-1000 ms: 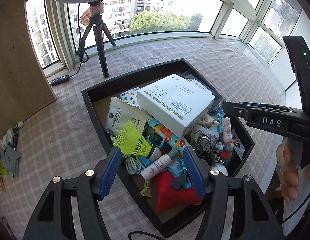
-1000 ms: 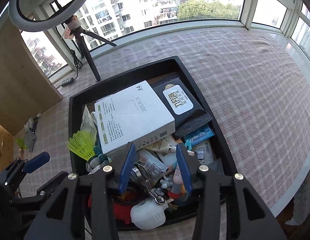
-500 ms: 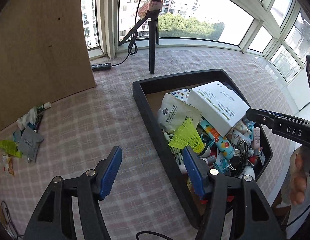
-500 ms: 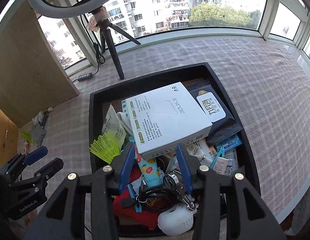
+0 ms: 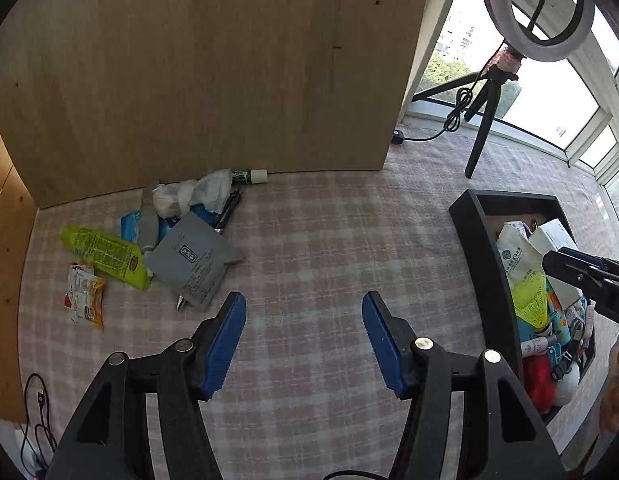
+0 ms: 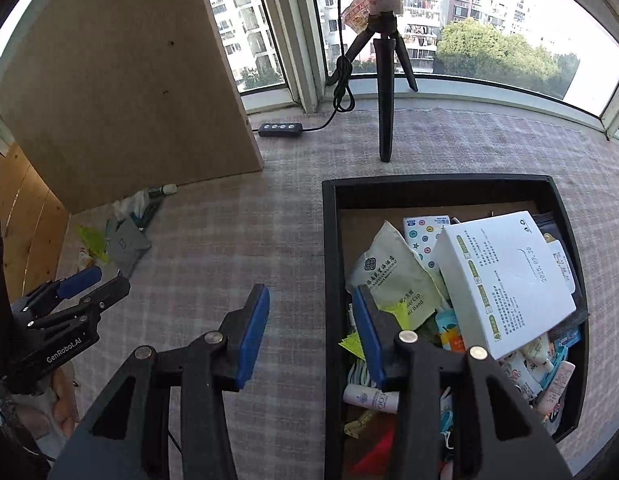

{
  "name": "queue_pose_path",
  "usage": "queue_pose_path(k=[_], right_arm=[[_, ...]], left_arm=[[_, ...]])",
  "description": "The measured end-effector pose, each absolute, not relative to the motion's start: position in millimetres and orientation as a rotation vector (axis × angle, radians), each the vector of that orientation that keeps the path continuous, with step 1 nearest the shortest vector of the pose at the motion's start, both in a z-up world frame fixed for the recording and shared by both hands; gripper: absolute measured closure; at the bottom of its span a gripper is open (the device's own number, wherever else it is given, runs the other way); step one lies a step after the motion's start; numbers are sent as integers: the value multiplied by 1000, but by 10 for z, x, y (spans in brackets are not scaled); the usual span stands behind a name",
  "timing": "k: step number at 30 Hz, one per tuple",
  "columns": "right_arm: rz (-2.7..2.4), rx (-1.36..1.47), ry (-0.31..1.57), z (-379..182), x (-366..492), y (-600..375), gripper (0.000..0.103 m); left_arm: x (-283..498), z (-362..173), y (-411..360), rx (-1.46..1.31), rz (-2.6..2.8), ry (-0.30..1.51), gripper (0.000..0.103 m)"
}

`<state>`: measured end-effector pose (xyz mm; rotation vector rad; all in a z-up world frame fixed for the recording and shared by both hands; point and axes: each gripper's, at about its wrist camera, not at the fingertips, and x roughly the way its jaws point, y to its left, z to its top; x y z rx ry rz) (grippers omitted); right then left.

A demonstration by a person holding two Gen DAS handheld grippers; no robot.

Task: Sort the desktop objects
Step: 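Move both grippers back toward the remaining pile on the table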

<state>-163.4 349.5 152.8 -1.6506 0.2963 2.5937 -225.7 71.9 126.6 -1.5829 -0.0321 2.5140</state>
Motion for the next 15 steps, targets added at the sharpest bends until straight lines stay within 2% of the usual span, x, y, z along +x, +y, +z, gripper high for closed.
queue_pose_path(k=[7, 15], right_arm=[[2670, -1702, 219, 1411, -2209, 2646, 58], [2722, -1726, 154, 1238, -2727, 1896, 58]], left_arm=[[-2529, 1137, -214, -1653, 2639, -102, 46], [-2815, 1087, -780, -1657, 2712, -103, 46]])
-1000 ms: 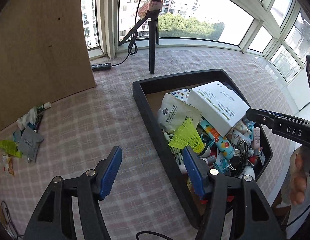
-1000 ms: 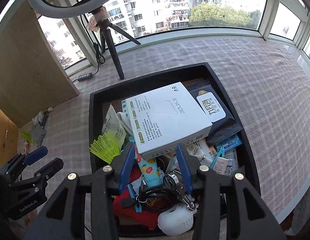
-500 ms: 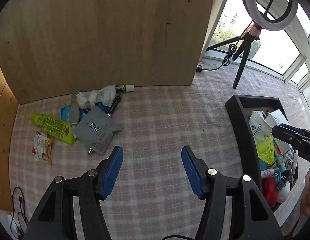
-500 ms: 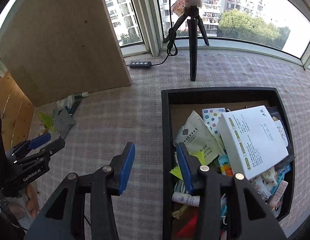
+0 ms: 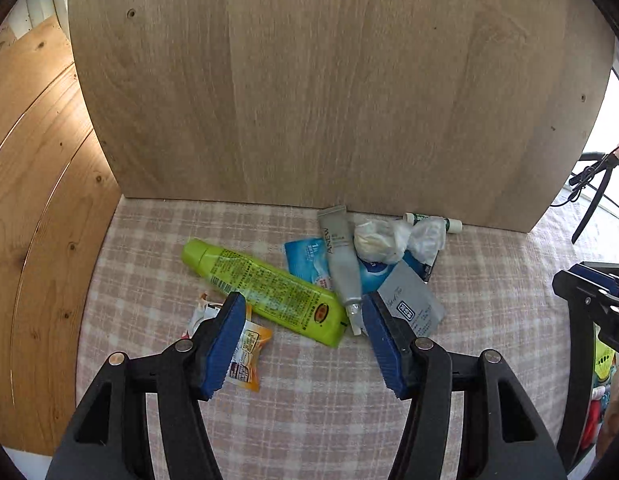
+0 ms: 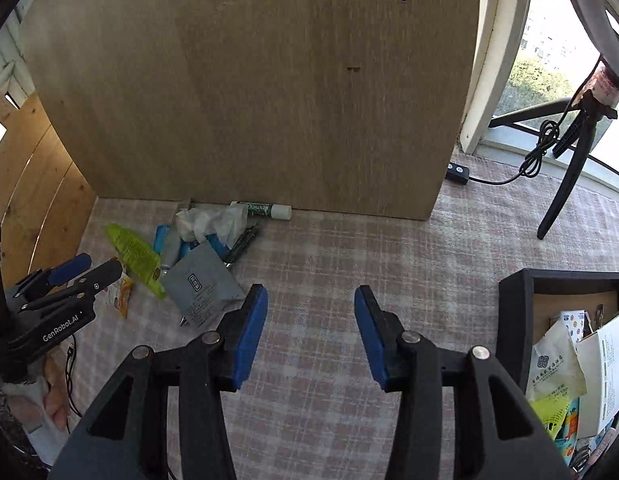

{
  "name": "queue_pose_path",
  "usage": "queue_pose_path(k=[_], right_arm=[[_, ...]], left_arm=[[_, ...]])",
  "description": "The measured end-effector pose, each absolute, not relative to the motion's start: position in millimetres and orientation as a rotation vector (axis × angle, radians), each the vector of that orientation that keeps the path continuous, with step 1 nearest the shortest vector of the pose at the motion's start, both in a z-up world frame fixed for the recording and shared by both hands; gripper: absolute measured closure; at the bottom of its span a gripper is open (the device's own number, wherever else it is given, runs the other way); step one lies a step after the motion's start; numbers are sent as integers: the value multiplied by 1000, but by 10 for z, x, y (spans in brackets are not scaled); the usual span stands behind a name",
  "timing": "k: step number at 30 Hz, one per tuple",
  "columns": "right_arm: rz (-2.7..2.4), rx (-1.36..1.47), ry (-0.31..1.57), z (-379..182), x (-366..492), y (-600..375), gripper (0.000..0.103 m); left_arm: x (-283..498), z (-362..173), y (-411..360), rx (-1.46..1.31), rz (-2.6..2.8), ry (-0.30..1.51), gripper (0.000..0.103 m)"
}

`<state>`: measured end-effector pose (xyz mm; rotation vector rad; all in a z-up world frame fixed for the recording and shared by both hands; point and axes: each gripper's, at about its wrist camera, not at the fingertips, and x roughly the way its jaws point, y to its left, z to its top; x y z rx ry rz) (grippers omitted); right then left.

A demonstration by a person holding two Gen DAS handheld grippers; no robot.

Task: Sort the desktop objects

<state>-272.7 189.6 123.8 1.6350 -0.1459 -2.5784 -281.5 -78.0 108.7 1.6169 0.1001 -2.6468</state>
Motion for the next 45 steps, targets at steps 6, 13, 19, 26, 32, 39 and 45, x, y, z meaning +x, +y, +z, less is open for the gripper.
queue_pose_path(k=[6, 13, 19, 26, 32, 39, 45], right_arm=[[-2557, 1648, -141, 1061, -3075, 1519, 58], [-2564, 1681, -194, 863, -3403, 1366, 58], [-2571, 1704, -258, 667, -3588, 1281, 58], [-2627, 1708, -311, 525, -3672, 1137, 59], [-2684, 1718, -291, 445, -3788, 985, 60], [-2550, 1816, -295, 297, -3683, 992, 72], [-2506, 1798, -123, 308, -3201, 991, 78]], left_arm=[[-3030, 946, -921, 1631, -2637, 122, 46], [-3289, 707, -984, 1663, -2620, 201, 46], [-3505, 499, -1106, 1634, -2589, 349, 55], [-3592, 297, -1091, 1646, -2572, 490, 55], [-3591, 254, -975, 1562, -2581, 435, 63], [-3282, 252, -794, 1614, -2674, 357, 69], [-2805, 259, -624, 1698, -2690, 346, 70]])
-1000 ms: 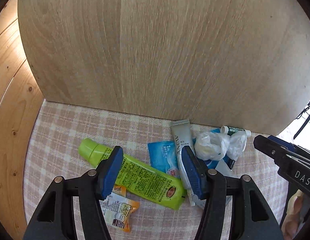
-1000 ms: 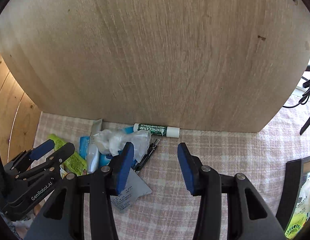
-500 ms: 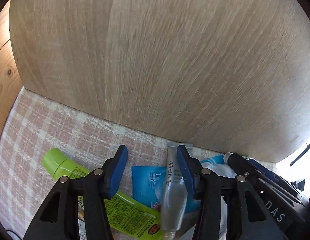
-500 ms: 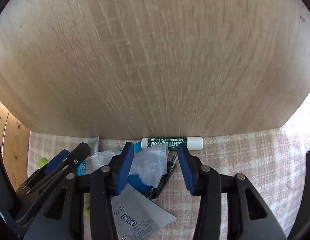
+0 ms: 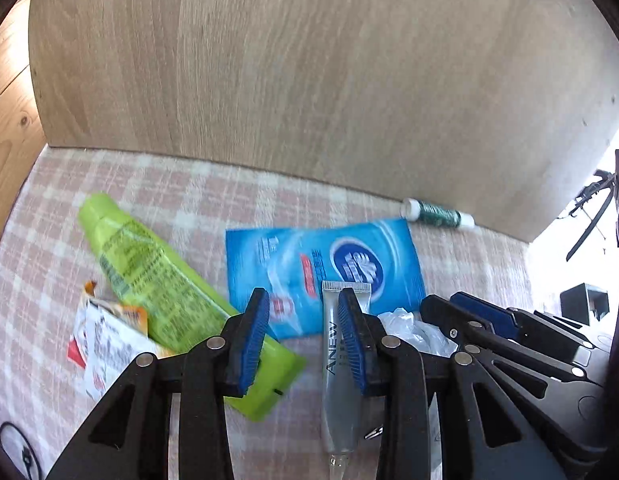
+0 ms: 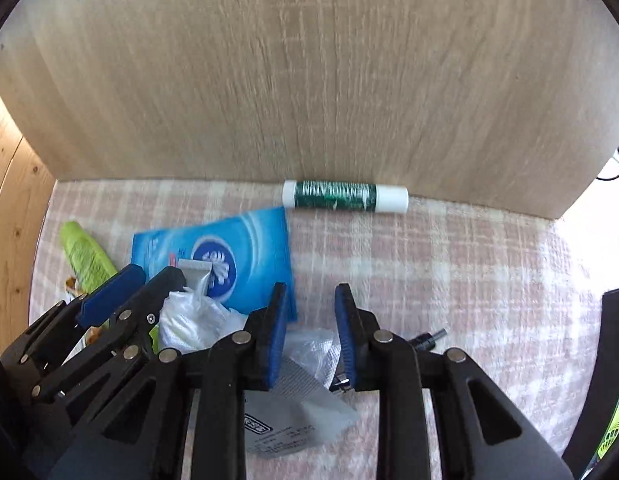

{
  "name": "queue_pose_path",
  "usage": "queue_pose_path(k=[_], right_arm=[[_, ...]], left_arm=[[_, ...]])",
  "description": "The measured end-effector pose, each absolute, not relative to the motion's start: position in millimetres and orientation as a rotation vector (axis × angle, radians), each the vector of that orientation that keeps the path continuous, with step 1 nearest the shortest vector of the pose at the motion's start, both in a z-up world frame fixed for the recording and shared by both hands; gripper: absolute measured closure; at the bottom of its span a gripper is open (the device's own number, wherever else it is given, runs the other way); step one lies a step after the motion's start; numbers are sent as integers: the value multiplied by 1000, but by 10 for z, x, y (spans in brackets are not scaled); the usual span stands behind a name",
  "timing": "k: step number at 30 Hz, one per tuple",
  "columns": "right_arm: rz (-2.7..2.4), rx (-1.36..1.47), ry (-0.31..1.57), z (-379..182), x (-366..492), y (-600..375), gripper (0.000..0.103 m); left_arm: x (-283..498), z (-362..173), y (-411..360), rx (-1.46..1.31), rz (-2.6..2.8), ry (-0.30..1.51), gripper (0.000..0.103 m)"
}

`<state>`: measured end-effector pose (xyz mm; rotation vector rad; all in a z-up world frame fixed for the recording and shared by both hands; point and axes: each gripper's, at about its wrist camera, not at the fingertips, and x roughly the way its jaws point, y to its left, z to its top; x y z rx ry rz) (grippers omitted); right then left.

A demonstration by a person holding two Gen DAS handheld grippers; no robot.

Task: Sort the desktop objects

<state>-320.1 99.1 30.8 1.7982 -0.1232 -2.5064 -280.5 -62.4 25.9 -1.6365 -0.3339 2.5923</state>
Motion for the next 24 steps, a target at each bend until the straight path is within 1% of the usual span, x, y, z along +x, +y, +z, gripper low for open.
queue_pose_path(k=[4, 8, 9, 10, 13, 14, 16, 18, 21, 24], right_arm=[[-2484, 1775, -34, 305, -2717, 1083, 78], [-2448, 1786, -32, 322, -2250, 1272, 78], [-2441, 1793, -33, 325, -2137, 1328, 78], [-2434, 1807, -19, 332, -2037, 1378, 78], [-2405, 1870, 10, 358, -1709, 1580, 78], [-2398, 1883, 9, 374, -1596, 1659, 78], [-2394, 1895, -18, 432, -1380, 1829, 78], [-2398, 1885, -76, 509, -1199, 1979, 78], [-2422, 1827, -128, 629, -1029, 2085, 77], [-2437, 1773, -122, 696, -1055, 2179, 73]], left_arm=[[-2342, 240, -400, -1633, 2540, -267, 70], [-1876, 223, -169, -1631, 2486, -204, 69], [-1774, 218, -135, -1640, 2446, -210, 69], [-1780, 188, -262, -1657, 2389, -233, 69], [-1577, 221, -436, -1699, 2315, -336, 69], [-1419, 333, -361, -1697, 2359, -341, 72], [-1340, 450, -376, -1699, 2414, -351, 72], [-1338, 448, -542, -1711, 2425, -391, 72], [-1330, 447, -637, -1729, 2463, -379, 72], [-1322, 475, -604, -1733, 2476, -380, 72]])
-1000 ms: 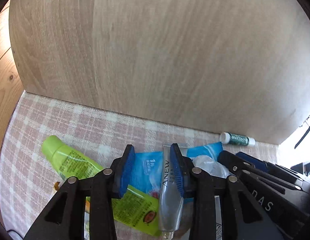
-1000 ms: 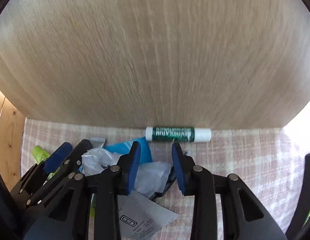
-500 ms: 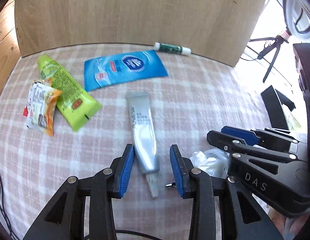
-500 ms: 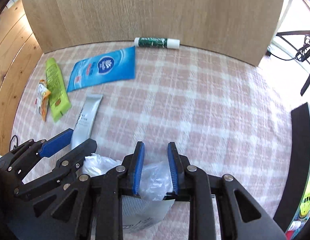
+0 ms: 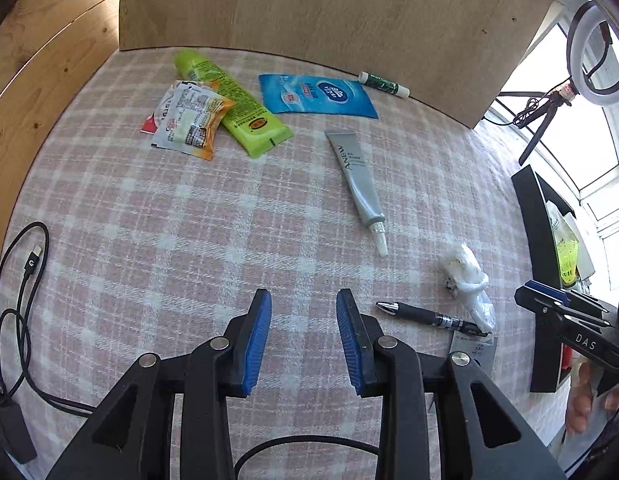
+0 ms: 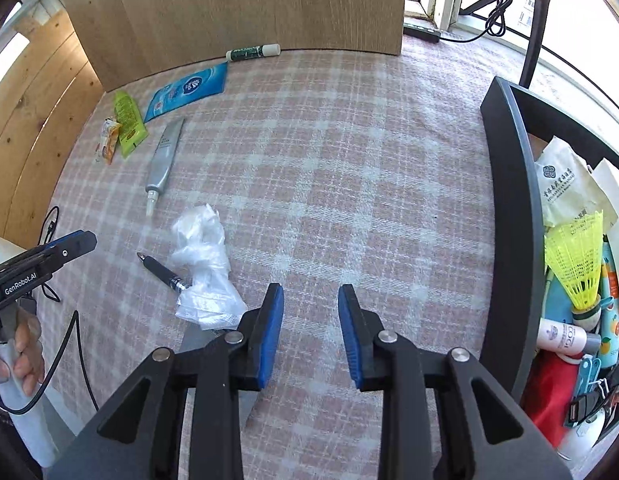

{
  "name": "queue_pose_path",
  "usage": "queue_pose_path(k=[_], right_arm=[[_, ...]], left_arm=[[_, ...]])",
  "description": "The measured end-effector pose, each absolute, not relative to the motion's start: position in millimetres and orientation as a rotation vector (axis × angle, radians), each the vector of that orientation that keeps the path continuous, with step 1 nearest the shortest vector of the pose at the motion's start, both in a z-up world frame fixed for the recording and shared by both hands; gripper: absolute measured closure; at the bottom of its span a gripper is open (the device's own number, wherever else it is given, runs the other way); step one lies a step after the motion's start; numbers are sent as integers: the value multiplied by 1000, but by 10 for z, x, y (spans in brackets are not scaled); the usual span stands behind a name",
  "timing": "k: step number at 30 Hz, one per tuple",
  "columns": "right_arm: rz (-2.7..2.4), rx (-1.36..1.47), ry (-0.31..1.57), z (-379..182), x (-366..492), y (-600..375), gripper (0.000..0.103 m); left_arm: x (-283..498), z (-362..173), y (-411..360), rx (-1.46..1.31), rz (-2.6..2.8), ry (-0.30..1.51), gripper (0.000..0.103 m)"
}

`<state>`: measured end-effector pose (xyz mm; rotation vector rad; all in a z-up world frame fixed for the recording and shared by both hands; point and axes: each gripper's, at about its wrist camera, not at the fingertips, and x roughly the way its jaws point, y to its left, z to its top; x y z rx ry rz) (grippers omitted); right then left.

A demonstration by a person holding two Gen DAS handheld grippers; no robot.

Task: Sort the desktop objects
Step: 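Grasp the black pen with the left gripper while the right gripper grasps the white plastic bag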

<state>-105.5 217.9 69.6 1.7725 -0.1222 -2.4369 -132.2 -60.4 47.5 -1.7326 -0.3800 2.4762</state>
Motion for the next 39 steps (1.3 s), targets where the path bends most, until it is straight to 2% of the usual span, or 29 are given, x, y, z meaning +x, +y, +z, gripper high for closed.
queue_pose_path(k=[3, 5, 10, 17, 22, 27, 29, 33, 36, 38, 39], right_arm=[[-2397, 1727, -129, 716, -1119, 2069, 68], [-2382, 1718, -59, 684, -1149, 1911, 65], [-2367, 1725, 69, 452, -1292, 1651, 65], [-2348, 1746, 135, 278, -1475, 1613, 65], [-2371, 1761, 101, 248, -1600, 1787, 65], [-2382, 1778, 37, 219, -1743, 2020, 65], [-2389, 1784, 14, 223, -1791, 2089, 68], [-2407, 1796, -37, 225, -1840, 2231, 78], [-2410, 1795, -81, 231, -1829, 2338, 82], [-2419, 1795, -104, 235, -1817, 2422, 83], [-2416, 1796, -123, 239, -1812, 2468, 84]], left_arm=[[-1295, 543, -453, -1717, 2453, -375, 72], [-1266, 568, -301, -1719, 2432, -335, 72], [-1201, 517, 14, -1746, 2340, -305, 72], [-1345, 294, 248, -1806, 2269, -358, 72], [-1551, 294, 314, -1810, 2278, -390, 68], [-1631, 302, 544, -1797, 2287, -277, 68], [-1631, 308, 681, -1783, 2299, -201, 63], [-1656, 314, 951, -1757, 2321, -79, 62], [-1673, 304, 1130, -1725, 2345, 38, 68], [-1681, 295, 1190, -1710, 2370, 100, 83], [-1691, 289, 1182, -1711, 2365, 85, 85]])
